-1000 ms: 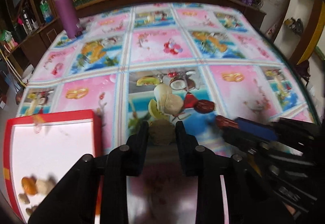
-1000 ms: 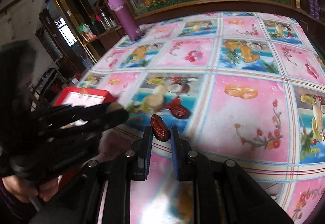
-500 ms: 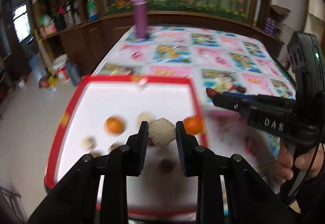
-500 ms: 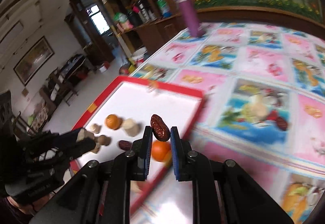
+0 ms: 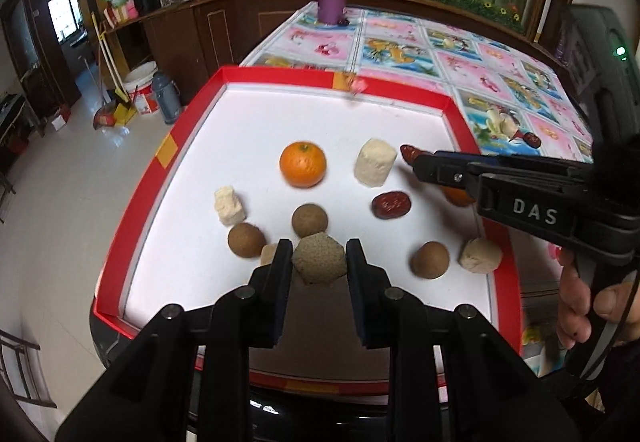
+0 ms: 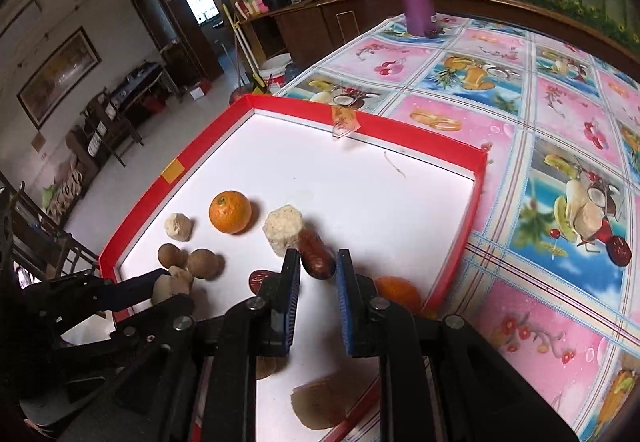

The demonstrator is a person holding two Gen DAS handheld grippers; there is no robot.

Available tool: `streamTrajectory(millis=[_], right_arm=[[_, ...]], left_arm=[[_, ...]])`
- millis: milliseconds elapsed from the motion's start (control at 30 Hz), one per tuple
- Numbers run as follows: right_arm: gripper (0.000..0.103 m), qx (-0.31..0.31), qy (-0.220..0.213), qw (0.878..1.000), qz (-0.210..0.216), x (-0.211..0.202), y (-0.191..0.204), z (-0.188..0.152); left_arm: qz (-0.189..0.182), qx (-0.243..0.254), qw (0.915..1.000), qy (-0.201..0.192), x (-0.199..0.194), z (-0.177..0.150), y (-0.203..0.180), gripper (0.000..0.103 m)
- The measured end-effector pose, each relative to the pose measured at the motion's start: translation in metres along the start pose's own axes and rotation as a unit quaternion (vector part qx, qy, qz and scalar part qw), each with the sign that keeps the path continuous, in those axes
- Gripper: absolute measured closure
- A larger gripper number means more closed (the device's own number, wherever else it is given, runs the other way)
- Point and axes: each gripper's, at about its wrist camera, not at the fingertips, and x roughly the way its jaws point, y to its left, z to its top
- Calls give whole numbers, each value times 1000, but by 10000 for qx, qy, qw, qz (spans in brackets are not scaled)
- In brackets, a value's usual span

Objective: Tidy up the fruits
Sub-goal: 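Lower the date and beige piece into the white tray and open both grippers, then move both open grippers back to the last date and beige piece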

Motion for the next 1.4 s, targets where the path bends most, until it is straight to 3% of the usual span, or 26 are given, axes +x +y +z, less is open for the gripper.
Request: streamTrajectory(millis=[233, 400, 533, 667, 1067, 1133, 1400], right_arm=[[87, -108, 14, 9999, -69, 1, 7, -1], [87, 43, -330, 9994, 39, -17, -3, 0], [87, 186, -556, 9983, -35, -32, -17, 0], [86, 410, -732, 9963, -181, -48, -41, -2], [85, 1140, -914, 9879, -517, -81, -122, -29], [85, 1219, -890, 9865, -643, -86, -137, -35], [84, 1454, -692, 9813, -1054, -88, -179, -42]], left_arm=[[59, -121, 9999, -5, -1, 0, 4, 74], [167, -153, 9997, -73, -7, 2, 6, 73], [264, -144, 9994, -194, -13, 6, 3, 56], [332, -101, 9990, -275, -18, 10, -2, 52], [146, 339, 9988, -331, -27, 20, -53, 49], [118, 404, 9985, -347, -29, 21, -62, 44], [-90, 842, 9960, -272, -16, 36, -109, 43]])
